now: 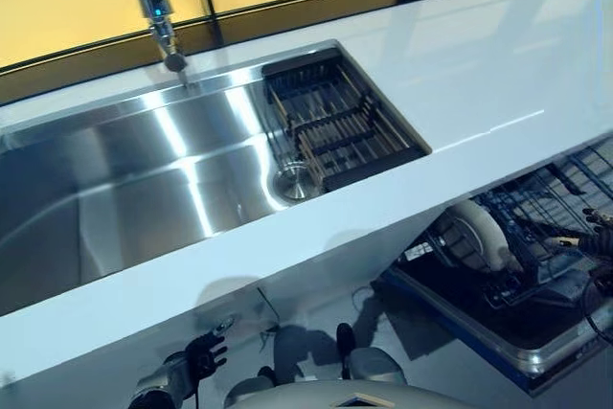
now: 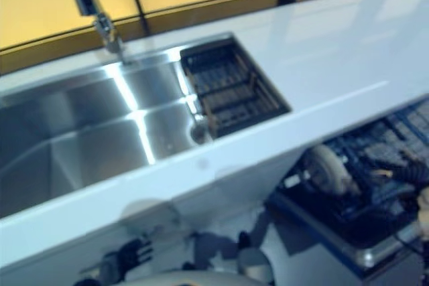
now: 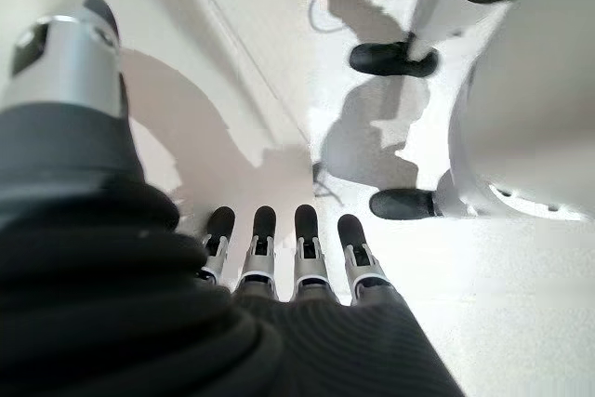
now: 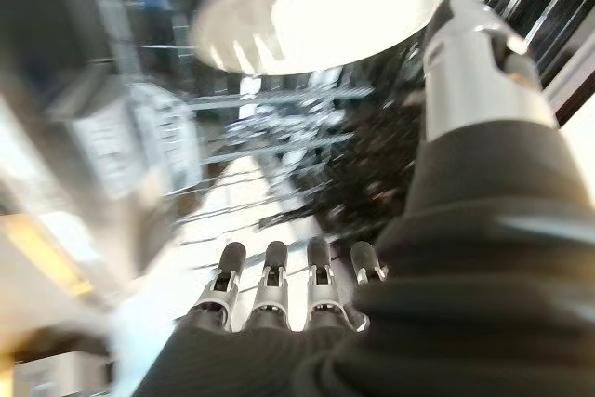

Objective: Take plates into dishwasher

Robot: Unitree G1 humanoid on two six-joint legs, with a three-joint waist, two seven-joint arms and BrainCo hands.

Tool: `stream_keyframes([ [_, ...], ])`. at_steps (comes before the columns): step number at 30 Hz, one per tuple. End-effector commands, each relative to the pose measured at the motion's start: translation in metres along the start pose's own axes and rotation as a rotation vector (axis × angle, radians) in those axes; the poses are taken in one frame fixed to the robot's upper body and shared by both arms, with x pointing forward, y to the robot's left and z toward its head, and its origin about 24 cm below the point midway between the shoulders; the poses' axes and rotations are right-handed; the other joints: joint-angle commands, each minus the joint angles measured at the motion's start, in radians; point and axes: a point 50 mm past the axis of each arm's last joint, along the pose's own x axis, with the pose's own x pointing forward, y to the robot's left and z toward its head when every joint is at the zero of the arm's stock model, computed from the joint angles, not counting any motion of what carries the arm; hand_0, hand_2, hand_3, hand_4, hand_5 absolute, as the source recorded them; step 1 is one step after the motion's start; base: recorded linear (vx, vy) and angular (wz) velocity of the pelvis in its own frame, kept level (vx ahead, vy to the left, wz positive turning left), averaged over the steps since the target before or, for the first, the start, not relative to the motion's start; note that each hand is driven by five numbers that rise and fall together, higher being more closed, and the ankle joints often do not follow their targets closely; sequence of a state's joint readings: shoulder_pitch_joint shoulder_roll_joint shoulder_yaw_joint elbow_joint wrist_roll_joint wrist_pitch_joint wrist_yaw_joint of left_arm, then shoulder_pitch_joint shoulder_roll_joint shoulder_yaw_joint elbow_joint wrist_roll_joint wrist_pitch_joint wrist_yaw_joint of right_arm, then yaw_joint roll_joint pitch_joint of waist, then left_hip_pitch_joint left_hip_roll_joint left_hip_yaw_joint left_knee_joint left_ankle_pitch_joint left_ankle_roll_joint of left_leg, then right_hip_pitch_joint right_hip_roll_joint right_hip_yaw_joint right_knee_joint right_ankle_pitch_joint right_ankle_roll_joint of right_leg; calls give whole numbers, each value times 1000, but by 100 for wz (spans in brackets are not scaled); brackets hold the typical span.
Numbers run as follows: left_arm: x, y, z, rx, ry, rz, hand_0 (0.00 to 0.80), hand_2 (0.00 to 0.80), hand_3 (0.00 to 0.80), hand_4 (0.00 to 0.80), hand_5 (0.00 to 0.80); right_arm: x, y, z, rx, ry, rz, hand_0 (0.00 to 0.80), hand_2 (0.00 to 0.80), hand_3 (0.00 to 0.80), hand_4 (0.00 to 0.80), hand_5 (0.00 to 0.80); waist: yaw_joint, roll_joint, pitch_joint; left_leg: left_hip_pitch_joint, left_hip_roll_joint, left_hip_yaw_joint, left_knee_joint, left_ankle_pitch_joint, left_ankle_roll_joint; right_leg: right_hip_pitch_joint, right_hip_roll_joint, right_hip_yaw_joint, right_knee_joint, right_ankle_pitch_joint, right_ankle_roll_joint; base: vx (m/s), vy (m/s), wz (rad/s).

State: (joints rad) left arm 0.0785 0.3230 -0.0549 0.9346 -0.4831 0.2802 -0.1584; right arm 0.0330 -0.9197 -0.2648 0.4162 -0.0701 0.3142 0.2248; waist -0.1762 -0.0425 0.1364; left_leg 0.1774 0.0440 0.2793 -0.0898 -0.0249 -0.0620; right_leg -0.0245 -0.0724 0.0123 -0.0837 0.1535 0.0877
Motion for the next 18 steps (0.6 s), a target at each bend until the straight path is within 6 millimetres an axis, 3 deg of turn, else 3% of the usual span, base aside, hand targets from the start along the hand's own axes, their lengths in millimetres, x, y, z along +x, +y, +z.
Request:
stream_keyframes([
  [1,-5,21,28,-9,-80,88,0,0,0,0,0,-1,-15,32,81,-127,-28,0,0,0,0,0,20,-21,-6,-54,-3,-12,14,3,66,-32,-22,-44,181,-36,99,-313,-75,-61],
  [4,-6,28,31,-36,-96,121,0,0,0,0,0,0,-11,34,133,-145,-13,0,0,0,0,0,49,-18,-22,-108,11,-17,27,31,74,-7,-40,-43,255,-57,90,-319,-130,-50],
  [8,-9,38,36,-61,-111,176,0,0,0,0,0,4,-4,42,244,-169,-18,0,0,0,0,0,122,-43,-59,-214,28,-41,84,51,65,131,-127,3,267,12,100,-377,-273,-38],
  [11,-11,41,42,-78,-132,184,0,0,0,0,0,7,6,49,290,-191,-33,0,0,0,0,0,152,-50,-58,-241,50,-68,110,53,51,165,-169,6,219,6,114,-321,-324,-32],
  [12,-12,42,45,-77,-138,186,0,0,0,0,0,7,8,52,324,-199,-42,0,0,0,0,0,150,-49,-48,-260,65,-80,134,48,48,147,-168,19,223,-11,116,-289,-315,-44],
  [13,-13,43,49,-71,-144,189,0,0,0,0,0,6,8,52,356,-202,-54,0,0,0,0,0,155,-46,-41,-308,85,-86,179,51,47,159,-148,27,223,-79,113,-320,-322,-28],
  [16,-11,33,68,-98,-194,207,0,0,0,0,0,5,9,48,427,-204,-103,0,0,0,0,0,183,-40,-15,-455,127,-143,270,83,14,205,-80,27,204,-249,64,-360,-281,12],
  [18,-9,27,69,-133,-202,191,0,0,0,0,0,3,11,46,458,-219,-96,0,0,0,0,0,190,-30,1,-452,140,-167,231,127,-17,214,-56,7,194,-287,43,-312,-206,6],
])
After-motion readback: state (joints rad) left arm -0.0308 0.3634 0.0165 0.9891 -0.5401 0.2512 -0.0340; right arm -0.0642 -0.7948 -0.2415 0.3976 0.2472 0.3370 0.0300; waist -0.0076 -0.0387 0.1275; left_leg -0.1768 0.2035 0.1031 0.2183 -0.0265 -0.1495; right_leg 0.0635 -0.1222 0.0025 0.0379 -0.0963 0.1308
